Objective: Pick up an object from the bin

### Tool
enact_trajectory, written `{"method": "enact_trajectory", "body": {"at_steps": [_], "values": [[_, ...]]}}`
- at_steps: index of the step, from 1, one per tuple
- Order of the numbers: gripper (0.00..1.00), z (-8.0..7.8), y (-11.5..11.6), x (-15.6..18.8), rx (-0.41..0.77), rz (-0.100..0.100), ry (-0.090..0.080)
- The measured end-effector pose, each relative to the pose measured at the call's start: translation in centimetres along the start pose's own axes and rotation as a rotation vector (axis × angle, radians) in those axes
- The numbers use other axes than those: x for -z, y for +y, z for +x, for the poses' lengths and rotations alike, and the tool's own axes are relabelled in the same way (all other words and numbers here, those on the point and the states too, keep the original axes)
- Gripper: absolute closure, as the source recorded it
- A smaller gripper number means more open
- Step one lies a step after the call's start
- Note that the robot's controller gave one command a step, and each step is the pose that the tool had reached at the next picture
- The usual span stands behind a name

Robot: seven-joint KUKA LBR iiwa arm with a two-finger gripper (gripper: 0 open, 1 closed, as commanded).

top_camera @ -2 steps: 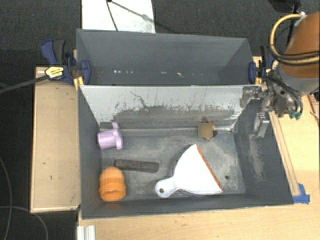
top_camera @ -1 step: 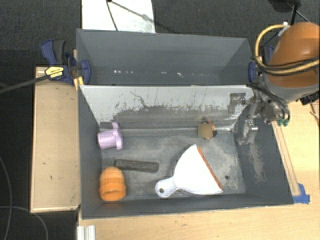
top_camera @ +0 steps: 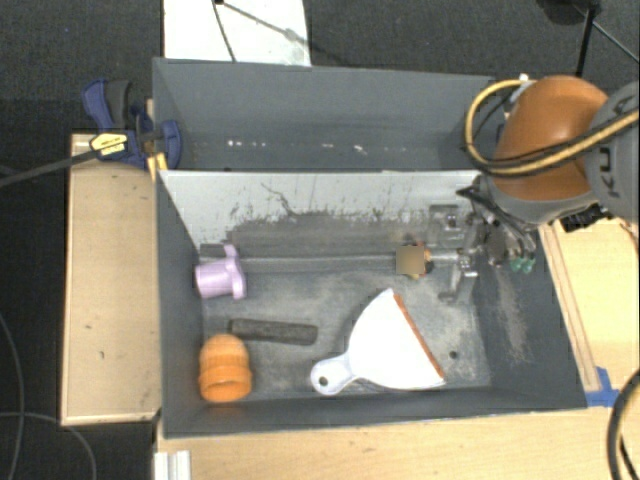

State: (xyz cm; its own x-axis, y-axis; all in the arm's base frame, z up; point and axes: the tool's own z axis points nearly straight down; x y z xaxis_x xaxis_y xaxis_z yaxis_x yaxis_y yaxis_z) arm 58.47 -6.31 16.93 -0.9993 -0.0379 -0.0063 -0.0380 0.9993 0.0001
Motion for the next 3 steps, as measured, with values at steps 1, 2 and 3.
{"method": "enact_trajectory", "body": {"at_steps": [1,2,3], "values": [[0.00,2.3,2.6,-3.1,-0.065,0.000,0.004],[0.00,2.4,4.8,-7.3,0.123,0.000,0.001],[1.00,2.8,7.2,-9.8,0.267,-0.001,0.003]]}}
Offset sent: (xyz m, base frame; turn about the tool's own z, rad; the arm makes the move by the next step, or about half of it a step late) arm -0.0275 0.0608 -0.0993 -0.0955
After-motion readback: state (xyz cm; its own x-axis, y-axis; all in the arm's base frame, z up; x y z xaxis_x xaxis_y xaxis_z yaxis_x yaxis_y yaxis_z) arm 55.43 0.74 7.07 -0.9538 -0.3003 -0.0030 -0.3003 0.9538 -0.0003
